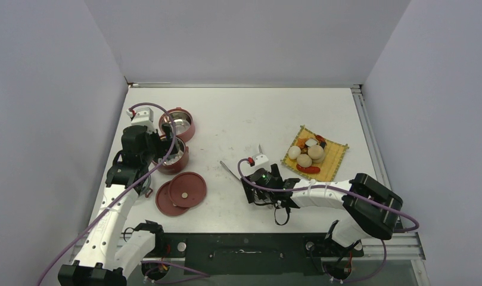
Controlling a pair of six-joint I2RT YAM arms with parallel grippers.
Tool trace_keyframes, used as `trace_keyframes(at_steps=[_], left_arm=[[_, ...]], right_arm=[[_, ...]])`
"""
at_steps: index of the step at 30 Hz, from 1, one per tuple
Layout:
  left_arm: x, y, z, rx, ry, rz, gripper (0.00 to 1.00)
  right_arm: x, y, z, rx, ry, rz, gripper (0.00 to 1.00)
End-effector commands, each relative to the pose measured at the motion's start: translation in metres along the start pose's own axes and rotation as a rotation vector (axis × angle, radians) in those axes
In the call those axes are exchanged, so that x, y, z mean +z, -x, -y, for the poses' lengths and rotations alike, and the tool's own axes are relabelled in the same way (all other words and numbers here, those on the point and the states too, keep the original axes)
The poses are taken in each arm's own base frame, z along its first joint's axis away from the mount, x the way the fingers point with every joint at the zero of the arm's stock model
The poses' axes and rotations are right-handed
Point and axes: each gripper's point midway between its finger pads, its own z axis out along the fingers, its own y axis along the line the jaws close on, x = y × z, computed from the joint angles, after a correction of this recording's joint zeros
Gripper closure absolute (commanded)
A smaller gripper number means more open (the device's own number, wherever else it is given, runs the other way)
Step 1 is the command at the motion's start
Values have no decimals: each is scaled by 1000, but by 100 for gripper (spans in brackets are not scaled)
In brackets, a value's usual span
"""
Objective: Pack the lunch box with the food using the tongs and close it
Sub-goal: Pick up the clamp at the center of the board.
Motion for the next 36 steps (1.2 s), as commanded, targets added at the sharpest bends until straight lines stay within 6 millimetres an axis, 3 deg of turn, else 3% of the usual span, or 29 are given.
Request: trace_keyframes(at_steps=[1, 8, 11, 15, 18, 25, 36], left_arm=[[0, 5, 2, 3, -15, 20, 4], [-1, 6, 2, 1, -19, 25, 4], [-1, 6, 3, 1, -21, 25, 4], [-2, 6, 3, 1, -21, 27, 4], [-1, 6, 3, 1, -21, 25, 4], [-1, 5, 3, 1, -19, 23, 4], [1, 4, 3, 2, -19, 15, 4]], right_arm=[[-4, 1, 5, 5, -19, 4, 1], [-40, 44, 0, 28, 26, 80, 7], [-45, 50, 3, 44, 42, 89, 8], [-36, 40, 11, 58, 34, 56, 1], [-27, 34, 5, 36, 61, 34, 10], [-18, 33, -8, -4, 123, 40, 10], [0, 22, -2, -47, 76, 12, 10]])
